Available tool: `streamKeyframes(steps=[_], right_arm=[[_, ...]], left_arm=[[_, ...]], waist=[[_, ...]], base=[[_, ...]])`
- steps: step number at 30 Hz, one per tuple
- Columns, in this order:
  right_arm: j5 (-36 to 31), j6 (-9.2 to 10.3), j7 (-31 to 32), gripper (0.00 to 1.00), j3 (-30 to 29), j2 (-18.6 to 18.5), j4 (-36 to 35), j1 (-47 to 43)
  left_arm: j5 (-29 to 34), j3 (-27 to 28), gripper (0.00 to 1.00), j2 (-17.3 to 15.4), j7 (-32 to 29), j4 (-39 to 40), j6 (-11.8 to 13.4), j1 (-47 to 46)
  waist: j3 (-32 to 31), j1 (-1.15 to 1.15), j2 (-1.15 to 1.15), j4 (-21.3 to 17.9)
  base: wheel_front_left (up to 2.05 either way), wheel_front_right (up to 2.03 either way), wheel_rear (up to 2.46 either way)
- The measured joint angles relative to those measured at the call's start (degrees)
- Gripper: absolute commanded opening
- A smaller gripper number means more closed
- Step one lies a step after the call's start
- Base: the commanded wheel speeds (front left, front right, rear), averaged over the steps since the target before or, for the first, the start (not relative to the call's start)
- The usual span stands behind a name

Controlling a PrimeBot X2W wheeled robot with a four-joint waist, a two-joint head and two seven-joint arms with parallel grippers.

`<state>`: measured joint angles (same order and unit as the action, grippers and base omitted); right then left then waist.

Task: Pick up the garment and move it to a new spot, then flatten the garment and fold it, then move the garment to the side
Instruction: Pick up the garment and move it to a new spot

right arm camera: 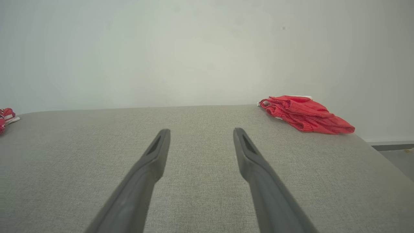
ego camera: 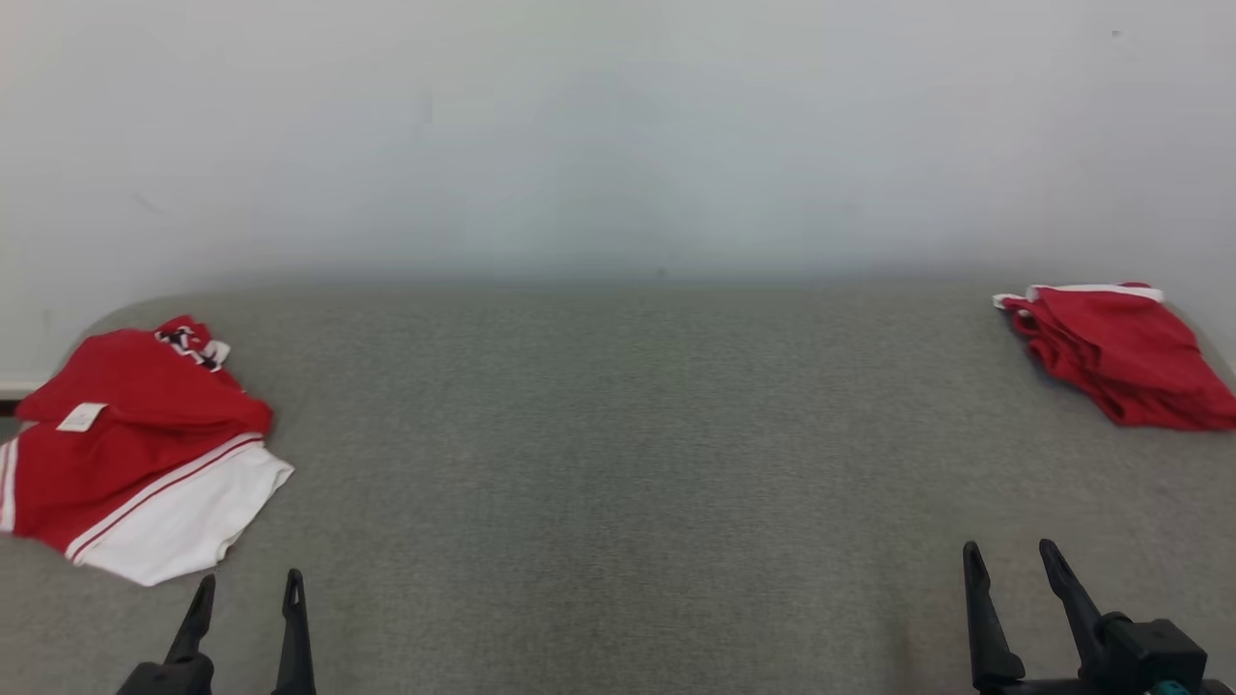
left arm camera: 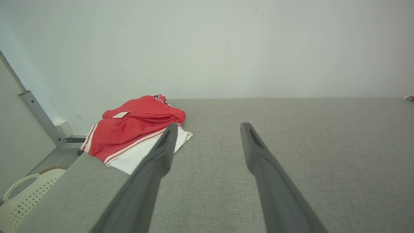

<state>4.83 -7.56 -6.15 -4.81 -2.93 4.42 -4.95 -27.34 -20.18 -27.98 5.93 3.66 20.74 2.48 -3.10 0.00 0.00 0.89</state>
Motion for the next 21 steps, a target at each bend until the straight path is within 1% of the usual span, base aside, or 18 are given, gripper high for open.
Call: streamKeyframes(steps=[3, 10, 16, 21], right_arm=[[0.59, 0.0, -0.18, 1.0, 0.23, -0.02, 0.36, -0.3], [1.86, 0.0, -0.43, 1.0, 1.48, -0.01, 1.85, -0.09], [2.46, 0.0, -0.56, 1.0, 2.29, 0.01, 2.76, -0.03], [3.24, 0.0, -0.96, 1.0, 3.52, 0.01, 4.04, 0.13]], left_arm=[[-0.02, 0.11, 1.0, -0.15, -0.3, 0.04, 0.04, -0.15], [-1.03, 2.5, 1.0, -1.36, -0.55, 0.63, 2.01, 1.5], [-1.49, 4.48, 1.0, -3.3, -1.25, 1.79, 2.98, 3.3], [-1.72, 5.21, 1.0, -4.22, -2.01, 2.91, 3.96, 4.76]], waist=[[-0.12, 0.0, 0.0, 2.19], [-0.6, 0.0, 0.0, 8.48], [-1.25, 0.0, 0.0, 14.5], [-1.86, 0.0, 0.0, 19.26]], base=[[0.0, 0.0, 0.0], [0.0, 0.0, 0.0], [0.0, 0.0, 0.0], [0.0, 0.0, 0.0]])
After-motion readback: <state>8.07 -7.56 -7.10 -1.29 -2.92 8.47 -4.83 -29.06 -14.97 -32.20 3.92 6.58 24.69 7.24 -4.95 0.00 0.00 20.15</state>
